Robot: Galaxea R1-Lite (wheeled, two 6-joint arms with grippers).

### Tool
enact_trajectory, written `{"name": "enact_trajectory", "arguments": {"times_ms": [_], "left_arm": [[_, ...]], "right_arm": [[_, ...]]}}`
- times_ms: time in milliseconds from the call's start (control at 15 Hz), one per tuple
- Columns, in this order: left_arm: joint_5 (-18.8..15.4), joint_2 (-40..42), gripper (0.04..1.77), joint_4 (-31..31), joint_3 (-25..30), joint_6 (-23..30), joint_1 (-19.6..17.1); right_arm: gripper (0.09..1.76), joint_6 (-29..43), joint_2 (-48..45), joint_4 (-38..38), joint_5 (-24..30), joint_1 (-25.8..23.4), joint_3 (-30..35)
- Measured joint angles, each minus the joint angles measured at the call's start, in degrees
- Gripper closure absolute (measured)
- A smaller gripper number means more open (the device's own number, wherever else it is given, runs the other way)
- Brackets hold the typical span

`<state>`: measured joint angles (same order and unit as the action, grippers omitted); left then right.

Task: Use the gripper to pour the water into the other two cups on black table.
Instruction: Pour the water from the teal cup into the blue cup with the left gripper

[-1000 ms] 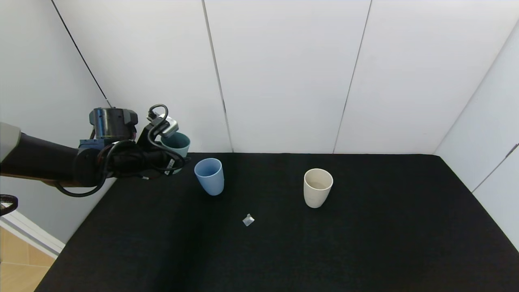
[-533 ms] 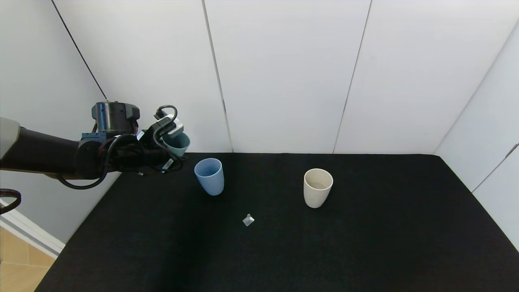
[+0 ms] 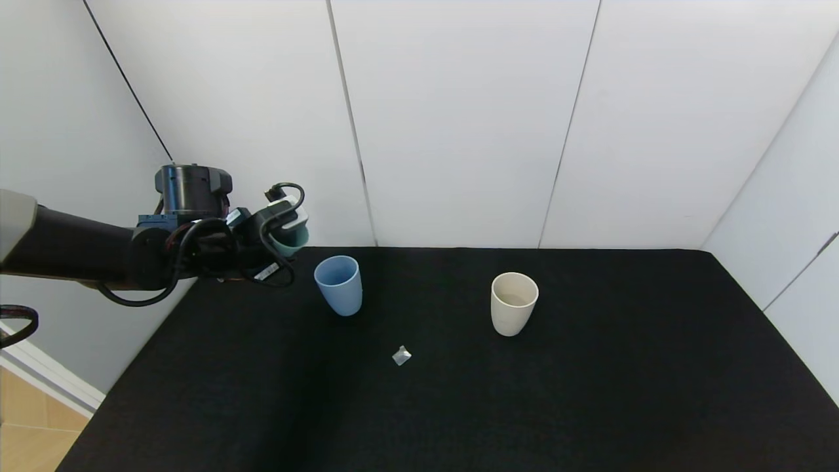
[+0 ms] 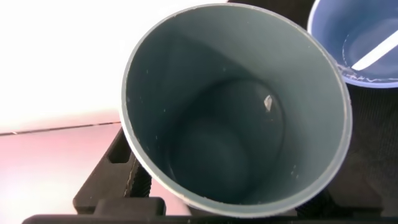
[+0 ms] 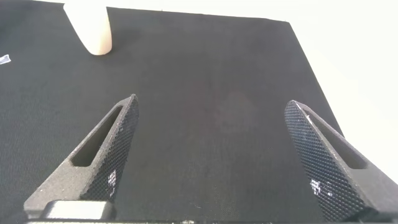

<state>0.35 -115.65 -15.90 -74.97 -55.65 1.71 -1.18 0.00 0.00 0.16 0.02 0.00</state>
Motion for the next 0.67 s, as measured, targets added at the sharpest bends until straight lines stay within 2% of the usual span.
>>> {"name": "enact_trajectory", "arguments": {"times_ms": [467, 667], "left_arm": [[3.97, 0.16, 0.62, -0.06, 0.09, -5.86, 2.72], [6.36, 0.35, 0.62, -0.11, 0.13, -10.41, 3.56]], "right_arm": [[0.14, -0.02, 0.00, 0.00, 0.00, 0.00, 0.00], [0.14, -0.02, 0.00, 0.00, 0.00, 0.02, 0.00]]}}
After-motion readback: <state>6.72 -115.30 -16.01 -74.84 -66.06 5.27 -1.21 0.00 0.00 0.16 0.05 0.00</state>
